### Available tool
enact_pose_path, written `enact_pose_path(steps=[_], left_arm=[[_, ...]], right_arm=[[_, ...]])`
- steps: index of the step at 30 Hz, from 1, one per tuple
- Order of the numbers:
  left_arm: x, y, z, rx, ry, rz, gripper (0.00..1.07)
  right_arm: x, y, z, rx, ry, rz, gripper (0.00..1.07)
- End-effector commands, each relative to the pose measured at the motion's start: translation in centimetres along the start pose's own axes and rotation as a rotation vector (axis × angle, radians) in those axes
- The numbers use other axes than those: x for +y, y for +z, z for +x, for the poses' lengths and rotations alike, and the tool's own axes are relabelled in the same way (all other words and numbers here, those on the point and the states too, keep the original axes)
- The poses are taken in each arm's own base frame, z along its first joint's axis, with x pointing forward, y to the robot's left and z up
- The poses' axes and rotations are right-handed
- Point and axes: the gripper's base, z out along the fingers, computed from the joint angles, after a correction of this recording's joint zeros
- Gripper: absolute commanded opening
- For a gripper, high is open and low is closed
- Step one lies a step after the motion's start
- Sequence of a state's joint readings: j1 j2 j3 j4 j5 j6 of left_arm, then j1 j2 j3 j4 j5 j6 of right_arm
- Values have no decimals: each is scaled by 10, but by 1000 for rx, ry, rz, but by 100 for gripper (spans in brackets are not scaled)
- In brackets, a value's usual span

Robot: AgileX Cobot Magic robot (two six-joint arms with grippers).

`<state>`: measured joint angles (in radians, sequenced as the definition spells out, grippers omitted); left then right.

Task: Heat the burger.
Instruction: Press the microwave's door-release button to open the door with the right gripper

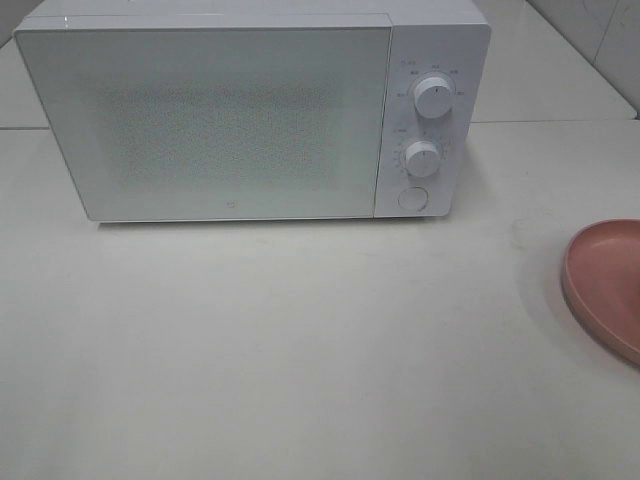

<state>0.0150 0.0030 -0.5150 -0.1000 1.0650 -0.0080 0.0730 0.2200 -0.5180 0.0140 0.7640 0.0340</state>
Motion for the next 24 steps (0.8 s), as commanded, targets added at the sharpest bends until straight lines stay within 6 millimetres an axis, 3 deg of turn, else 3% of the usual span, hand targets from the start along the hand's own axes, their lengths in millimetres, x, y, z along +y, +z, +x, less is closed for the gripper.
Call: enact_pose_path(steps=[1,12,24], left_arm=[[-1,-1,0,-2,-10,5,100],[-1,-1,0,-2,-10,5,100],[-1,-1,0,-2,-10,5,100]], right_arm=[[0,12,-9,-38,1,4,76],[0,43,-22,-43,2,5,76],[0,94,-41,-59,2,7,76]])
